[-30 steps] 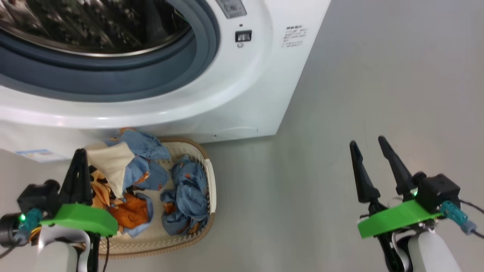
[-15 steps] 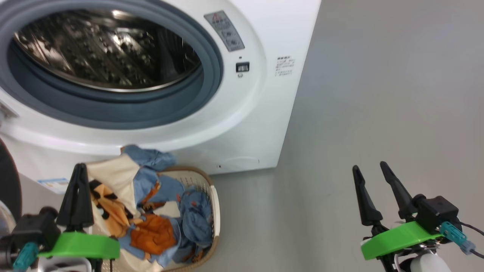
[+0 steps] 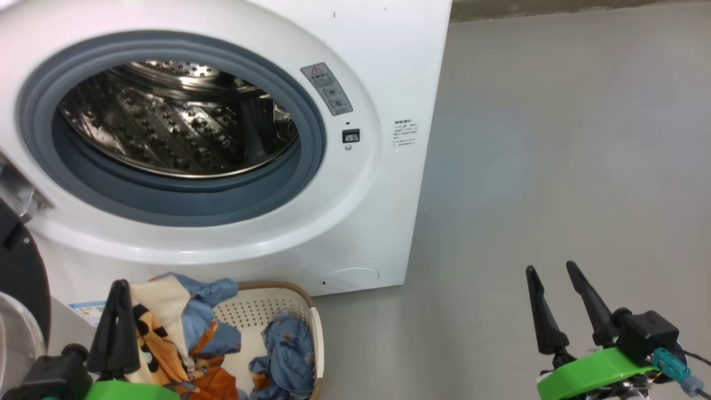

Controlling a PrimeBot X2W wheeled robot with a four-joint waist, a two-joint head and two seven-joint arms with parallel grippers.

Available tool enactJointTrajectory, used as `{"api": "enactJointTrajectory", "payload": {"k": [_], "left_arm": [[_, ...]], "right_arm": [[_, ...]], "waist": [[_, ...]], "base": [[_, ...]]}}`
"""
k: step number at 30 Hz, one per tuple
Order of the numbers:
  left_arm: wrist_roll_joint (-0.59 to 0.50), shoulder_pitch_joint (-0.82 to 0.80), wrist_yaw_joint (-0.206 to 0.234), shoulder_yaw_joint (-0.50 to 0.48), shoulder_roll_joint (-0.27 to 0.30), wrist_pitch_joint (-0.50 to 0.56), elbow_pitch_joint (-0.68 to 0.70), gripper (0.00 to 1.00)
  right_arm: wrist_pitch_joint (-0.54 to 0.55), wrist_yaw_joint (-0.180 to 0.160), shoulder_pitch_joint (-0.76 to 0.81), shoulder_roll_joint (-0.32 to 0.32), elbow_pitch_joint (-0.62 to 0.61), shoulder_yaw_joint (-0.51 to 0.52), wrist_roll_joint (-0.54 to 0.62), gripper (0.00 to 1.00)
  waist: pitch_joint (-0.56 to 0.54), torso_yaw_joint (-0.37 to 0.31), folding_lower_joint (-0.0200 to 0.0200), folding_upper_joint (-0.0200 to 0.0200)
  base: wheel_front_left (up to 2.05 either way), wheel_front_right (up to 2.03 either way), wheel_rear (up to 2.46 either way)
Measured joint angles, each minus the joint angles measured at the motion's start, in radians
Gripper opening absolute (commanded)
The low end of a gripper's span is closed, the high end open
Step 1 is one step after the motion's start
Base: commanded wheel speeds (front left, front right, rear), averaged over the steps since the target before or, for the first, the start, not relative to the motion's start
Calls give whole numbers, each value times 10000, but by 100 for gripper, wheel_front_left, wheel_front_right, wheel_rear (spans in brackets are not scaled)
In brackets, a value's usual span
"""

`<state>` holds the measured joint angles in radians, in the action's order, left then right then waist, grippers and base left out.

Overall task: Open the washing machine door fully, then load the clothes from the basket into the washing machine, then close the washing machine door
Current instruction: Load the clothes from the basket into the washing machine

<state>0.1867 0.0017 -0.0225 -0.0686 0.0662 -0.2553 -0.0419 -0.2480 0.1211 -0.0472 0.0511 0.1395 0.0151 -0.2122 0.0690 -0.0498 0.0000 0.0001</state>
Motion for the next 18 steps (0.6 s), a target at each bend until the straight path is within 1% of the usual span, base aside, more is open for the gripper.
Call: {"api": "enactJointTrajectory", "payload": {"k": [4, 12, 15, 18], "left_arm": [[-12, 1, -84, -58, -75, 0, 31, 0], [-63, 1, -86, -67, -171, 0, 13, 0], [-65, -15, -186, -61, -180, 0, -138, 0], [-65, -90, -190, -77, -186, 0, -341, 0]], "right_arm": [[12, 0, 65, -2, -21, -4, 0, 100], [12, 0, 65, -2, -48, -2, 0, 100], [12, 0, 62, -4, -73, 0, 0, 100], [12, 0, 47, -4, -105, -4, 0, 100]], "waist": [[17, -54, 0, -1], [168, -85, 0, -1], [326, -89, 0, -1], [491, -98, 0, 0]], "base": [[0, 0, 0], [0, 0, 0], [0, 0, 0], [0, 0, 0]]}}
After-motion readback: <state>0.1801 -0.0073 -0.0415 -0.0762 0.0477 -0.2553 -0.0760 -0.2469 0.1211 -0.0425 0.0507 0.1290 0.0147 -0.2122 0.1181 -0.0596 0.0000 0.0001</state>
